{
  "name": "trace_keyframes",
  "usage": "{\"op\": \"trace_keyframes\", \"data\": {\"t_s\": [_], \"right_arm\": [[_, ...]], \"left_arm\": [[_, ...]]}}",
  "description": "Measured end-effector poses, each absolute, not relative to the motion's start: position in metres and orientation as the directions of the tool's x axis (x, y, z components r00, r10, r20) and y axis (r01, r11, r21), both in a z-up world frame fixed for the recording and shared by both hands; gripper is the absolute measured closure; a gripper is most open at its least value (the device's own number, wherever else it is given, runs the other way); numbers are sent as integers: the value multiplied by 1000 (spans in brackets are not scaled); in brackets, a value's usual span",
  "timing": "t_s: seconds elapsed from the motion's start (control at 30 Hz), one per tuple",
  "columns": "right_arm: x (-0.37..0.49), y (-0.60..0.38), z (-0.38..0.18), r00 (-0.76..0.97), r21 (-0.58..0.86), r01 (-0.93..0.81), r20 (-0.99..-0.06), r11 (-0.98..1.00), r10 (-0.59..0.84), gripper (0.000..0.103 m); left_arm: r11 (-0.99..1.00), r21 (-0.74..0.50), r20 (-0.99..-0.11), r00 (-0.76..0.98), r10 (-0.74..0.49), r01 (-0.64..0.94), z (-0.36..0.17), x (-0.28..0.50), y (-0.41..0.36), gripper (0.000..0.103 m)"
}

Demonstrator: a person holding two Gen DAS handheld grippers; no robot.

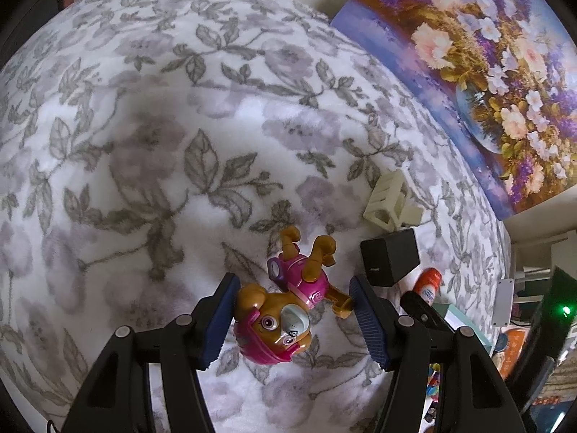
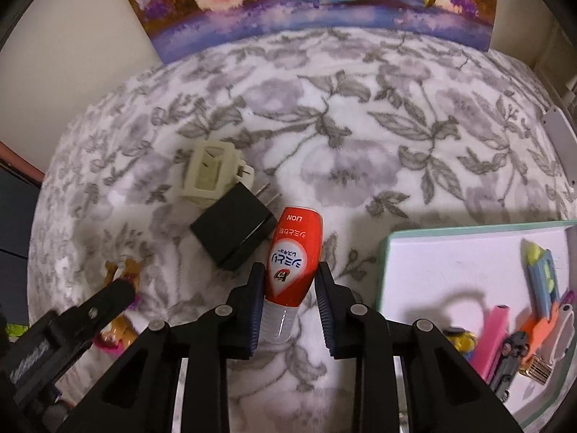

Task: Organize rigid objects
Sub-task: 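Carry the figurine and red bottle into the tray and open both grippers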

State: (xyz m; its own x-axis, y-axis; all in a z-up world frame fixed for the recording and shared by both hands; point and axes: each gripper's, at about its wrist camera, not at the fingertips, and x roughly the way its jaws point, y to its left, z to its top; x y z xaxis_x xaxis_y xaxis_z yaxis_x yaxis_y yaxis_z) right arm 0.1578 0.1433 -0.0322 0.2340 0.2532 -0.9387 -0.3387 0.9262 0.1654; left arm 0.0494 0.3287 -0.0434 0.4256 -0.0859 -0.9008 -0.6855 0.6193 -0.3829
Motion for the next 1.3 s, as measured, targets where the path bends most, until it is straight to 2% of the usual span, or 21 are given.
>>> {"op": "trace_keyframes", "data": {"t_s": [0.37,0.57,0.87,1.03,1.3], "right_arm": [[133,91,7,295,142,-247,-931,959,214,74],[119,47,19,327,146,-195,-923,970,204,74],[107,-24,27,347,131,-93,-925,987,156,74],[112,-56,24,352,101,-26,-930,995,103,74],[117,-71,17,316,115,-11,-942,993,112,73]], "left_arm": [[703,-374,-875,480,-53,-604,-4,52,300,37],[796,-306,-870,492,-12,-522,20,59,258,37],[891,-317,-866,482,-132,-326,27,68,172,37],[914,-309,-876,453,-166,-263,24,71,137,37],[947,-266,-909,374,-185,-180,5,75,89,37]]}}
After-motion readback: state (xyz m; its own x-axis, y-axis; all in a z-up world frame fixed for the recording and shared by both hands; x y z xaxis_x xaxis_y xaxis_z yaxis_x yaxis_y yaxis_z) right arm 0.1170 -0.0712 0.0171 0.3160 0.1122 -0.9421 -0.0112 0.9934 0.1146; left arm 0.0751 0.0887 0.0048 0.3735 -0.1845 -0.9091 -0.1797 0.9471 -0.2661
